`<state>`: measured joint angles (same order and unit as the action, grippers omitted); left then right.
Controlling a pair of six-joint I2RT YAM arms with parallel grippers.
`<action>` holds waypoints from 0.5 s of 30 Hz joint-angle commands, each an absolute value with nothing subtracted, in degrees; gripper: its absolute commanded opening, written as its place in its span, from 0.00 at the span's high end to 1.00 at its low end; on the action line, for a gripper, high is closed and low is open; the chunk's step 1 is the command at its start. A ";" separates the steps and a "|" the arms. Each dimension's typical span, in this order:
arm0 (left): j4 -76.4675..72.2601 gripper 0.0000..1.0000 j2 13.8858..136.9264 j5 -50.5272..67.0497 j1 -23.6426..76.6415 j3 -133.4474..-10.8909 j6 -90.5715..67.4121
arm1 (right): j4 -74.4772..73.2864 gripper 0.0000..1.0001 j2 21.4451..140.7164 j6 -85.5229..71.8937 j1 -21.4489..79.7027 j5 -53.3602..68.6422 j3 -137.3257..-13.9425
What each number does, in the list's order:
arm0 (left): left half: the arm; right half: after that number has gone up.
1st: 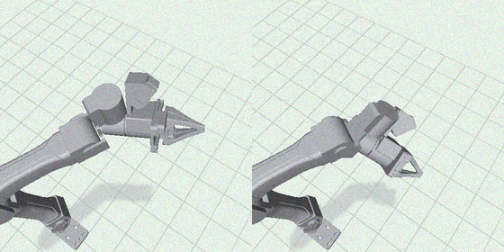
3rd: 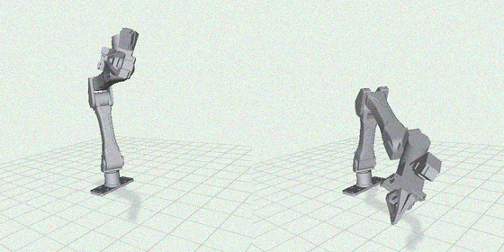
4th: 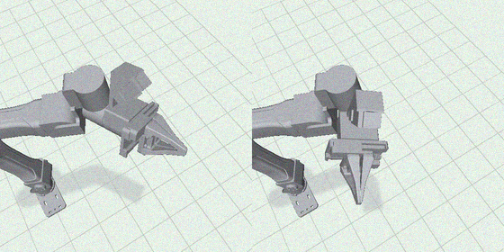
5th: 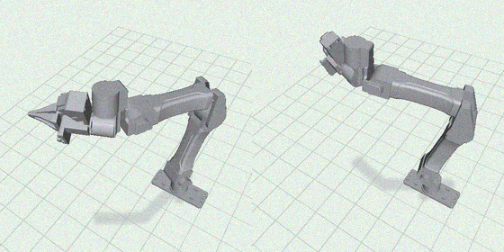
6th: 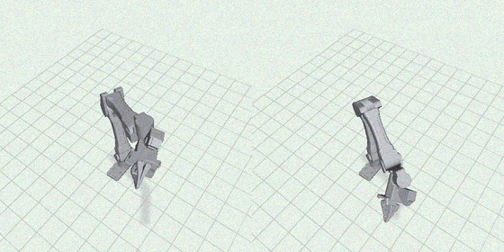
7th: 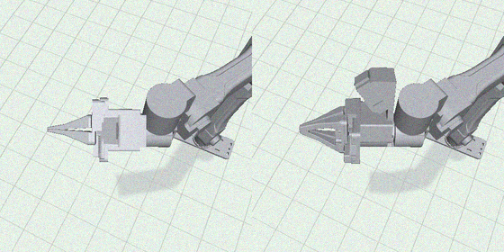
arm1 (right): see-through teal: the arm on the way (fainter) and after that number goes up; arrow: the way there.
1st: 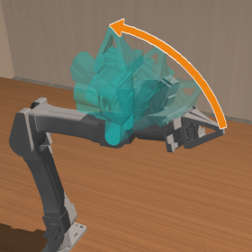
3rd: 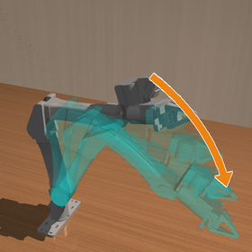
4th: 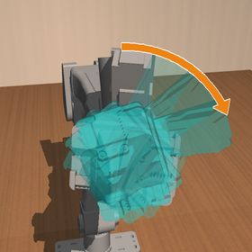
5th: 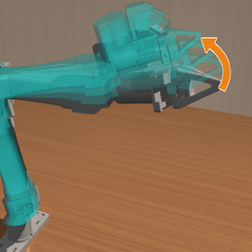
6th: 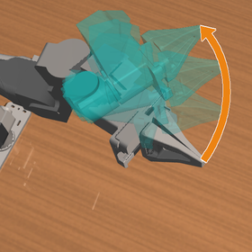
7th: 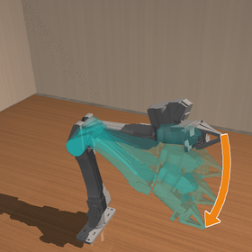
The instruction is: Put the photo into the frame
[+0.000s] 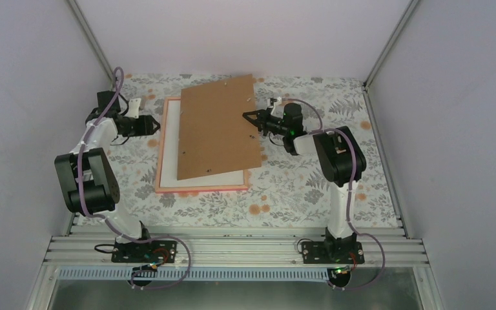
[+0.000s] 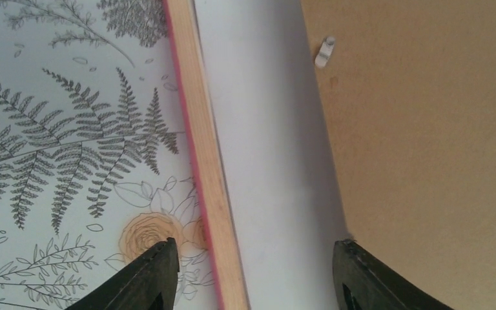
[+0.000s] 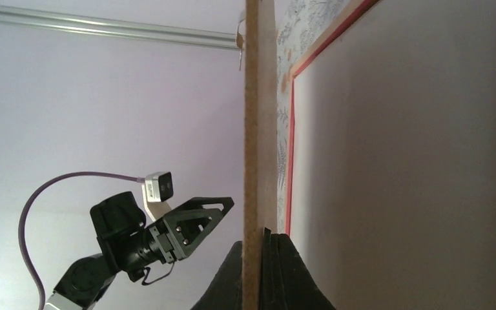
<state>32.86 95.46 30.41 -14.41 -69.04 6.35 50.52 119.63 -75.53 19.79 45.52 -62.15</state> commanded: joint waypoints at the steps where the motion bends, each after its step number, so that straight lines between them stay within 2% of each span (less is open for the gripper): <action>1: 31.81 0.44 98.78 28.08 -14.77 -68.00 6.67 | 56.14 0.96 121.78 -78.51 21.10 43.66 -66.42; 6: 31.58 0.58 102.72 29.60 -14.68 -68.55 7.27 | 55.39 0.96 124.90 -79.48 22.49 43.12 -69.18; 15: 30.59 0.64 107.86 29.35 -14.44 -69.00 7.01 | 55.68 0.96 127.35 -80.77 24.57 41.89 -68.47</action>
